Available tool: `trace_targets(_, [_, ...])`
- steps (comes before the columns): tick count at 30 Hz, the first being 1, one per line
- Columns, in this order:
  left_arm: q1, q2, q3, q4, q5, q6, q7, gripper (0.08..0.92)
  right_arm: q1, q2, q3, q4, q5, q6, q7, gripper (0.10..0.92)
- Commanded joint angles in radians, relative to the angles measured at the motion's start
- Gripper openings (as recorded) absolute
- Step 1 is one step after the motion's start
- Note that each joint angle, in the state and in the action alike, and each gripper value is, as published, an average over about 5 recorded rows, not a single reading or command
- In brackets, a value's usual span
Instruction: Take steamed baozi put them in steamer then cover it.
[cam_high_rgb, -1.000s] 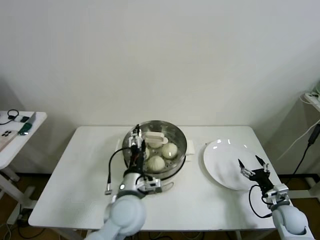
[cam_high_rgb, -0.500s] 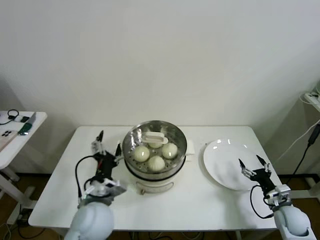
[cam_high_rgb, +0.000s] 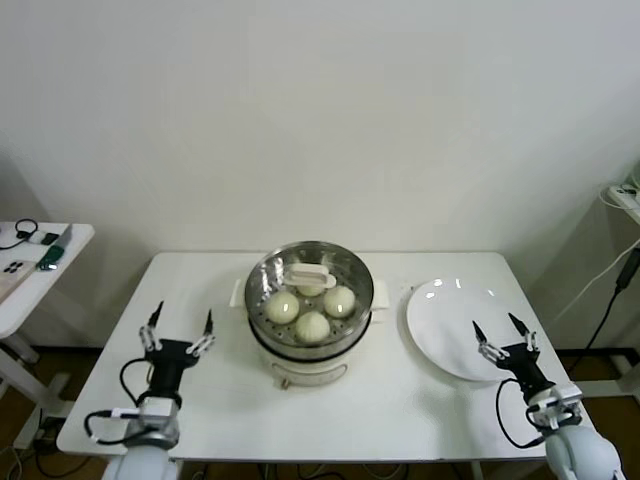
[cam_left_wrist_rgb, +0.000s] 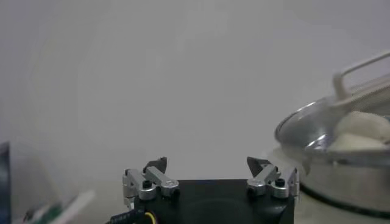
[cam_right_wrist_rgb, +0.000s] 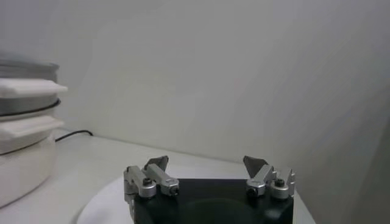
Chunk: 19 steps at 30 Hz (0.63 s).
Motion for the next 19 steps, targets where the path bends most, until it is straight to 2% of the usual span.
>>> trace_targets(1, [0.075,-0.074,-0.13,0.129,-0.253,-0.213,0.004,0.823,-0.058,0.015,0.003,0.051,0.026,0.031,0.006,0.823])
trace_targets(19, [0.085,-0.074,-0.142,0.112,-0.23,-0.212,0.048,0.823,-0.067,0.034,0.007,0.057,0.018,0.042,0.001,0.823])
